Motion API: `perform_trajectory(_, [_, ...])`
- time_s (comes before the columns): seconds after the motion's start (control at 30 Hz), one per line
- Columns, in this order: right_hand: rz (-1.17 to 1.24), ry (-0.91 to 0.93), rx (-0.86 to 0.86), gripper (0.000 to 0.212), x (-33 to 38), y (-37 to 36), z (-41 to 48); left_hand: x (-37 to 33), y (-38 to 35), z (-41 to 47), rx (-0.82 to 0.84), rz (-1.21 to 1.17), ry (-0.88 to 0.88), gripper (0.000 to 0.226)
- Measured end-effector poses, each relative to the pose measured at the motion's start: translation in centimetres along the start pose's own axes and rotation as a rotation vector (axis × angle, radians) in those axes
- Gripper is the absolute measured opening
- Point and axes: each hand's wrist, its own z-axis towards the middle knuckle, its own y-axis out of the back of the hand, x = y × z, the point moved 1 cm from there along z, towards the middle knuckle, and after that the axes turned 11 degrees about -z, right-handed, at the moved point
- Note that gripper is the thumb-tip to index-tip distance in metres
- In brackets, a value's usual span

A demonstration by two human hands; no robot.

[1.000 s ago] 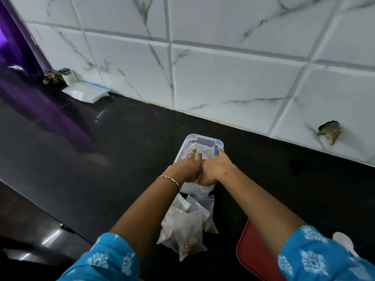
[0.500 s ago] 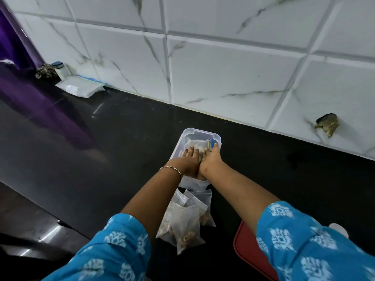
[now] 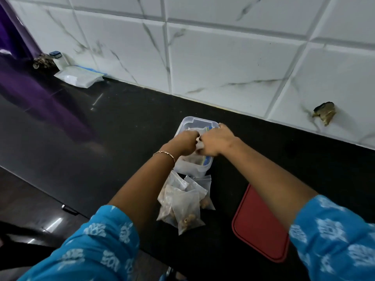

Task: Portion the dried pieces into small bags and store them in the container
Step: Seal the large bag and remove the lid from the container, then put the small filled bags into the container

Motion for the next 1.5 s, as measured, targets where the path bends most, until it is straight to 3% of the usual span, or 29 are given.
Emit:
perform_trajectory(0.07, [0.224, -0.088, -0.300, 0.033, -0.6, 0.3, -2.3, -0.6, 0.7, -1.6, -0.182, -0.077, -0.081, 0.030])
perform_trajectory(0.17, [0.549, -0.221, -0.593, 0.024, -0.7, -1.0, -5.9, -1.2, 0.5, -5.4, -0.482, -0.204, -0.200, 0.027])
perform_trajectory(0.27, [0.796, -0.300, -0.704, 0.015, 1.5, -3.6, -9.9, -0.8, -1.0, -9.9, -0.607, -0.299, -0.185, 0.018])
perform_trajectory(0.37, [0.956, -0.342, -0.653, 0.009, 4.3, -6.7, -12.5, 0.5, -3.2, -13.8, -0.607, -0.354, -0.035, 0.010])
perform_trajectory(0.53, [0.976, -0.263, -0.508, 0.018, 8.8, -9.7, -13.5, 3.5, -7.3, -17.6, -0.666, -0.529, 0.226, 0.008])
perform_trajectory(0.63, [0.926, -0.126, -0.411, 0.038, 10.0, -9.8, -13.1, 4.9, -9.4, -18.8, -0.656, -0.552, 0.310, 0.012])
perform_trajectory(0.73, [0.809, -0.055, -0.317, 0.056, 10.4, -9.7, -12.3, 5.5, -10.6, -19.3, -0.638, -0.575, 0.311, 0.014])
perform_trajectory(0.9, [0.711, -0.070, -0.256, 0.045, 10.8, -9.6, -11.5, 5.6, -11.7, -19.9, -0.561, -0.636, 0.270, 0.027])
perform_trajectory(1.03, [0.772, -0.080, -0.292, 0.027, 10.9, -9.6, -11.3, 6.0, -12.3, -20.4, -0.568, -0.693, 0.281, 0.033])
perform_trajectory(1.13, [0.829, -0.066, -0.366, 0.014, 10.8, -9.7, -11.8, 6.2, -12.3, -20.1, -0.590, -0.672, 0.284, 0.025])
perform_trajectory(1.23, [0.941, -0.068, -0.424, 0.013, 10.3, -9.8, -12.5, 6.4, -11.9, -19.4, -0.590, -0.588, 0.277, 0.026])
perform_trajectory(1.37, [1.077, -0.049, -0.457, 0.016, 9.7, -10.3, -13.1, 5.7, -10.5, -18.0, -0.410, -0.470, 0.278, 0.052])
perform_trajectory(1.5, [1.200, -0.023, -0.390, 0.023, 9.4, -10.6, -13.3, 5.3, -9.3, -16.8, -0.297, -0.362, 0.384, 0.046])
